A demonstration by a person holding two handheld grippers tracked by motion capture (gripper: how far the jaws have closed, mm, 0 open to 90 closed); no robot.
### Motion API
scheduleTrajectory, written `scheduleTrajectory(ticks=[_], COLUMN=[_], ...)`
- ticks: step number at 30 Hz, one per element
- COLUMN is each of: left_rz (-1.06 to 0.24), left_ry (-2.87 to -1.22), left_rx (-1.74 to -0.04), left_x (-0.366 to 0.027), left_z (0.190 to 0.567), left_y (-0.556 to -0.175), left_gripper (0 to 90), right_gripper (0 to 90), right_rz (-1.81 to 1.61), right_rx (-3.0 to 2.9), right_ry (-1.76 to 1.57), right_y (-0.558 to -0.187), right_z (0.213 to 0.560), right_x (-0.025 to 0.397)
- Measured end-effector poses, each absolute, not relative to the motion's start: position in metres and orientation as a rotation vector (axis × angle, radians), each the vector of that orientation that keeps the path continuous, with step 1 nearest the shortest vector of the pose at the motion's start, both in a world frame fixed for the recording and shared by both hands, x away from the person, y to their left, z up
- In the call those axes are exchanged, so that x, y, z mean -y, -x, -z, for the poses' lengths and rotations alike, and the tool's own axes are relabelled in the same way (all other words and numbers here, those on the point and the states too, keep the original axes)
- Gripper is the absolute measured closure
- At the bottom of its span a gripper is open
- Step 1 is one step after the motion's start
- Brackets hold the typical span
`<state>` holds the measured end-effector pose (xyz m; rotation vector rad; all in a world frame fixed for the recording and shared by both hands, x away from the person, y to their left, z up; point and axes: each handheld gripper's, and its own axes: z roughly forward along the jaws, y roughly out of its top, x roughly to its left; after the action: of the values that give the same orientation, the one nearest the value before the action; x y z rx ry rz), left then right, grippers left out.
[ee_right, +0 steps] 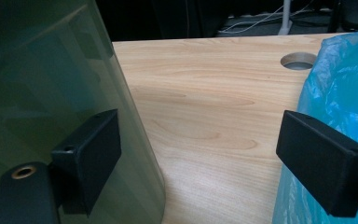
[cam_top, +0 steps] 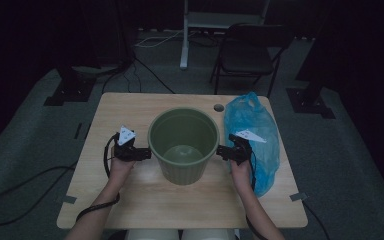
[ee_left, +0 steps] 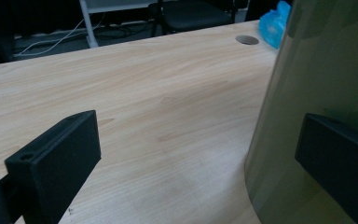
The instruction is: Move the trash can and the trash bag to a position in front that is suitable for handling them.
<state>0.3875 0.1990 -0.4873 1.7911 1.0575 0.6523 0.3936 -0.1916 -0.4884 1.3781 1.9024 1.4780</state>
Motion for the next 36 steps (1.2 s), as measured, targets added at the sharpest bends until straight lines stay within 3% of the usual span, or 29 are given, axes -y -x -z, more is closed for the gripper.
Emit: scheduleTrajectory(ticks=[36], left_rz=[-0.574], left_ry=[-1.834], left_rx=[-1.009], left_x=[-0.207], left_z=[0.482], left_y=[-0.295], left_gripper=[0.6], right_gripper=[14.6], right_rz=[-1.597], right_rx=[-2.031], right_ry=[-1.301], right_y=[-0.328], right_z=[0.493], right_x=[0.197])
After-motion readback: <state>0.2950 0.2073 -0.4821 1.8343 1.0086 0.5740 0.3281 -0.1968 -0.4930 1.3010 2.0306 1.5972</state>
